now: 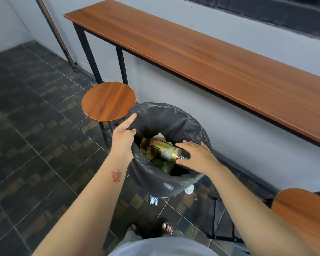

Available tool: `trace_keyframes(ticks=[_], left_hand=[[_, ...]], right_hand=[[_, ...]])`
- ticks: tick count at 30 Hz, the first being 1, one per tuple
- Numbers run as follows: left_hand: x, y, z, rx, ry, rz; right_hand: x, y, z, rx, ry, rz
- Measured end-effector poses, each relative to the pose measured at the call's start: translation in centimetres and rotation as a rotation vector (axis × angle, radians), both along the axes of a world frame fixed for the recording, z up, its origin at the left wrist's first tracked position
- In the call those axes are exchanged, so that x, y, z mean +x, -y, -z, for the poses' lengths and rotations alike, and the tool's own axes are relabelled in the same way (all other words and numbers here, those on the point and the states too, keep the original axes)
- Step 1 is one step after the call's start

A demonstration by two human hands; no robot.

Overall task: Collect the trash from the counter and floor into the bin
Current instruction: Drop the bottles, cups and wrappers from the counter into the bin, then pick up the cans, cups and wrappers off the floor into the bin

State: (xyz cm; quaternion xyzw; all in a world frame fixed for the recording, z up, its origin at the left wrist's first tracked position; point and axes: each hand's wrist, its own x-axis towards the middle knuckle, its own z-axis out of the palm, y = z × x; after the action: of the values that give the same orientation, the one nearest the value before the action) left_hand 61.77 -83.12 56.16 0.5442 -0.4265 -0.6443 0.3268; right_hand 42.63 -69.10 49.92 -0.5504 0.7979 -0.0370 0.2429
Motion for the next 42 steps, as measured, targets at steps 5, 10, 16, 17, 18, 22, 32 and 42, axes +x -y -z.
trace_keyframes(ticks=[5,10,16,17,18,22,32,42], left_hand=[[-0.4,0.9,0.3,-0.058,0.016,0.017],[0.5,1.5,0.8,-0.05,-0.016,-0.002],[1.1,1.6,1.2,0.014,-0.02,-0.029],[1.4,1.5,1.4,0.02,-0.008,-0.028],[1.7,1.4,1.6,0.018,0.008,-0.026],[3.2,0.9,2.8,-0.013,0.036,-0.012],[6.3,-1.8,7.0,-0.087,0.135,-0.038],[12.2,-3.1,13.3,-0.05,0.213,-0.086]], right_hand=[[-0.8,-0.1,0.6,-0.11,-0.143,0.127],[-1.8,-0.1,1.4,-0.152,-0.02,0.459],[-1.6,0.6,2.4,-0.407,0.917,0.975],[-1.3,0.7,2.4,-0.443,0.983,0.996],[-1.1,1.0,2.4,-0.471,1.024,1.003],[-0.2,1.4,2.3,-0.505,1.066,0.975],[1.6,2.2,2.5,-0.492,0.958,0.849],[7.0,2.6,5.6,-0.378,0.899,0.783]])
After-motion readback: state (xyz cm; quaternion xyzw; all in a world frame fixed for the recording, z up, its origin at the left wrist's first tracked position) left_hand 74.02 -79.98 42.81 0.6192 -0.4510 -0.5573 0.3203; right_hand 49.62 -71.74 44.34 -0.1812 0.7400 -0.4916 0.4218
